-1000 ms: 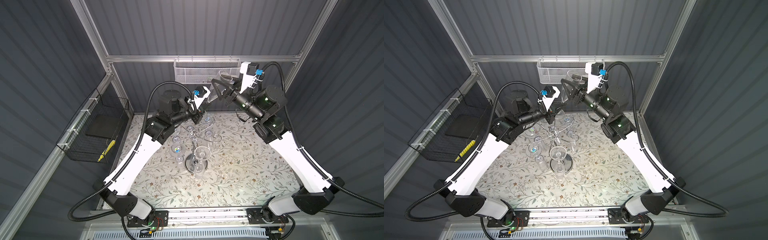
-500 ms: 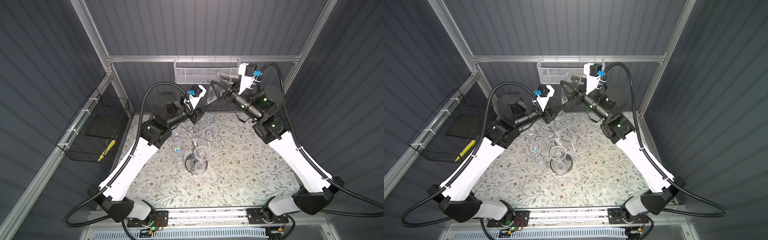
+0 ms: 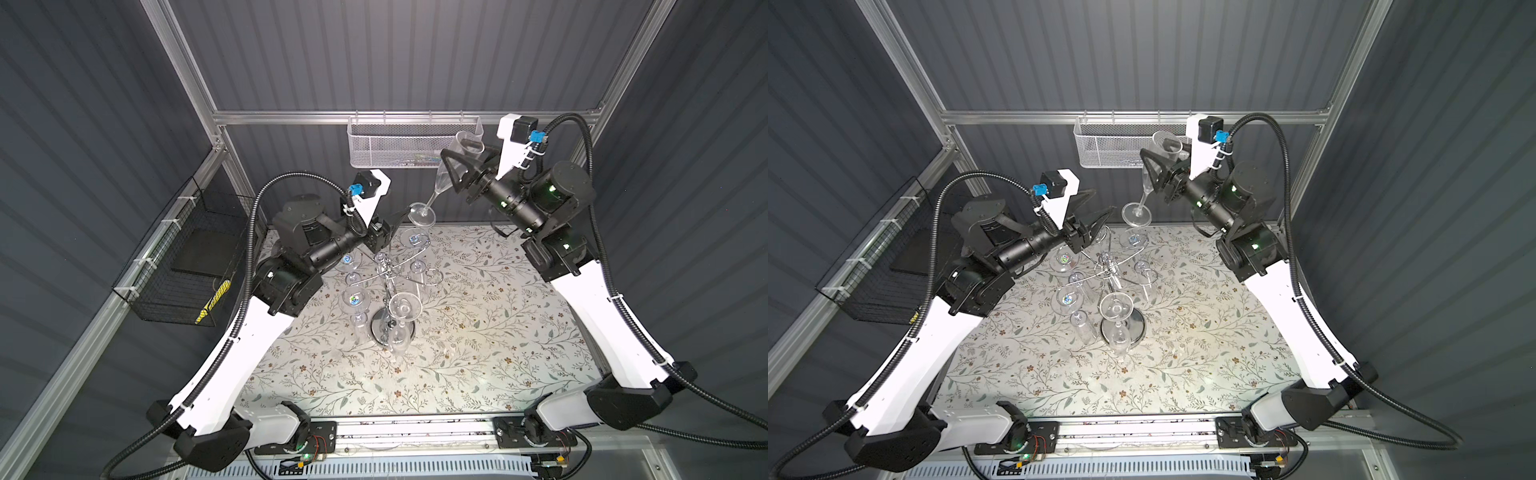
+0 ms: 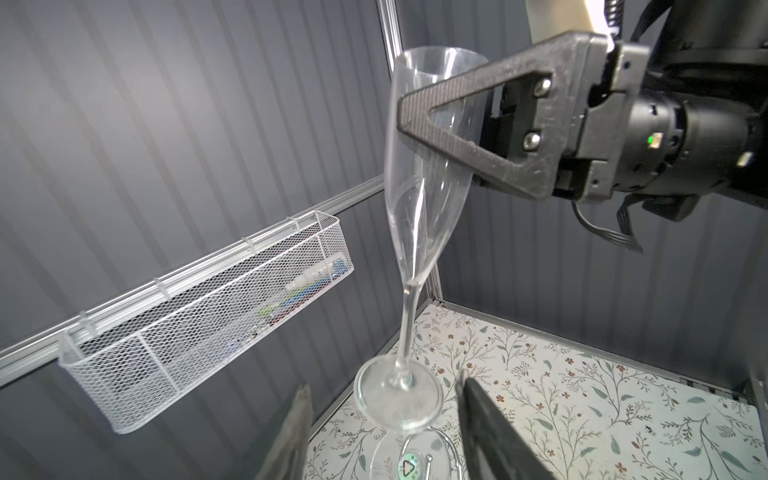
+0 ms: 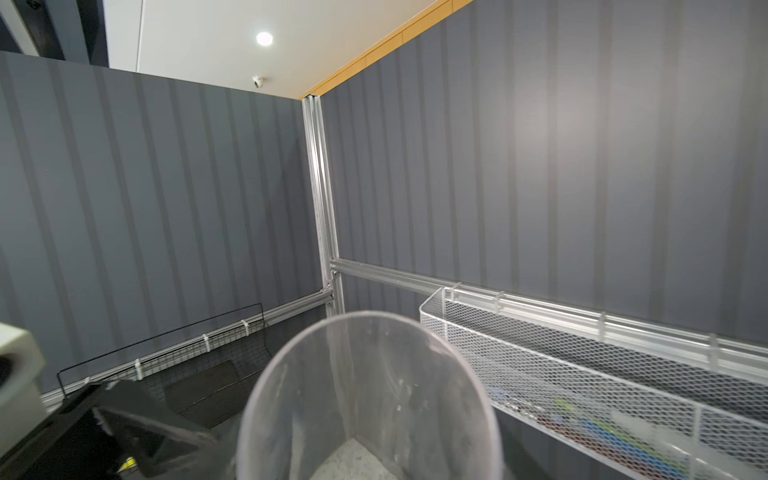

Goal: Take the wine glass off the wine glass rack
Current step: 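Carry the flute away with the right gripper while the left gripper draws back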

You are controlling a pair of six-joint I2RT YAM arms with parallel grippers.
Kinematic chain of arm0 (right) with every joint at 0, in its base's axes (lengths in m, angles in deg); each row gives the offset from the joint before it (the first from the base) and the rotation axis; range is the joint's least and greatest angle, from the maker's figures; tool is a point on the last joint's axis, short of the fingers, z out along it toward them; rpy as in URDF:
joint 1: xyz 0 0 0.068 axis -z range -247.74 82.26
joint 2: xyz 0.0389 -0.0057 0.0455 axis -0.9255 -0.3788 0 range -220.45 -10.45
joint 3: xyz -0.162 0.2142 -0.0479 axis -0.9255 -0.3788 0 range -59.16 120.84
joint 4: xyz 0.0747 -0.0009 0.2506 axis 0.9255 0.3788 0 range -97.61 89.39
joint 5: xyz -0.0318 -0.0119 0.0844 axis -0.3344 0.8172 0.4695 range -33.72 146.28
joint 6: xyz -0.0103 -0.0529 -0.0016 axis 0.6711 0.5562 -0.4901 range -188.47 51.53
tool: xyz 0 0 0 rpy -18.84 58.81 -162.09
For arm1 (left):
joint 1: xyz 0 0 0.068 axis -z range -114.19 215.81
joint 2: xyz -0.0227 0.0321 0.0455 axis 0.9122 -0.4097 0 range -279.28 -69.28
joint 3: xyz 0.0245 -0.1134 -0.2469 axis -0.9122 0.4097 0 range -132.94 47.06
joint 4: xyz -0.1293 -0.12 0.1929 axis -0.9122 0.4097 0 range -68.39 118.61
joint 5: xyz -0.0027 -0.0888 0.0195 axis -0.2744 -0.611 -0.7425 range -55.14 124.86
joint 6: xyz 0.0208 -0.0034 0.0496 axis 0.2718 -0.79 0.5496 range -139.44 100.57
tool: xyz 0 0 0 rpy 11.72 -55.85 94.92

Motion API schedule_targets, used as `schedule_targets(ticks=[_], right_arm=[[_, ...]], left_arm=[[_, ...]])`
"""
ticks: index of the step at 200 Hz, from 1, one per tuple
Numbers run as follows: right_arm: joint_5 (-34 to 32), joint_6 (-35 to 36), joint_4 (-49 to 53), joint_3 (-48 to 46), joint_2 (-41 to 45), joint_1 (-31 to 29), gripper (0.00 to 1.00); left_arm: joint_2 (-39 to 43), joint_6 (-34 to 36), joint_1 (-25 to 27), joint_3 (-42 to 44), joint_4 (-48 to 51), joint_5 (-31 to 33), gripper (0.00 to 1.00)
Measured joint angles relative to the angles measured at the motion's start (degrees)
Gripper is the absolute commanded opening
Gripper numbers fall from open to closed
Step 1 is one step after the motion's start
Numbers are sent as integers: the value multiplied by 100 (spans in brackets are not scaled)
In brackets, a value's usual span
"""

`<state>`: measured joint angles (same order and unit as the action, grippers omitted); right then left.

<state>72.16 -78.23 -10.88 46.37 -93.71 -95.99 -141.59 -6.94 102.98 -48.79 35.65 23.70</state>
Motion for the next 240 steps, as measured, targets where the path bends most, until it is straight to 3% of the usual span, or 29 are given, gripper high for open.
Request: schedule_targets(ticks=[58, 119, 177, 240], right_arm=[[35, 278, 188, -120, 166, 894, 45], [-57, 654, -37, -1676, 654, 1491, 46], [-221, 748, -986, -3556, 614, 1665, 46], [-446, 673, -2448, -4719, 9, 1681, 47]], left_arm=[[562, -116, 0, 341, 20, 492, 58], [949, -352, 0, 885, 76, 949, 57], [1276, -568, 0, 1342, 197, 1287, 56], [1558, -938, 0, 2020, 203, 1565, 56]])
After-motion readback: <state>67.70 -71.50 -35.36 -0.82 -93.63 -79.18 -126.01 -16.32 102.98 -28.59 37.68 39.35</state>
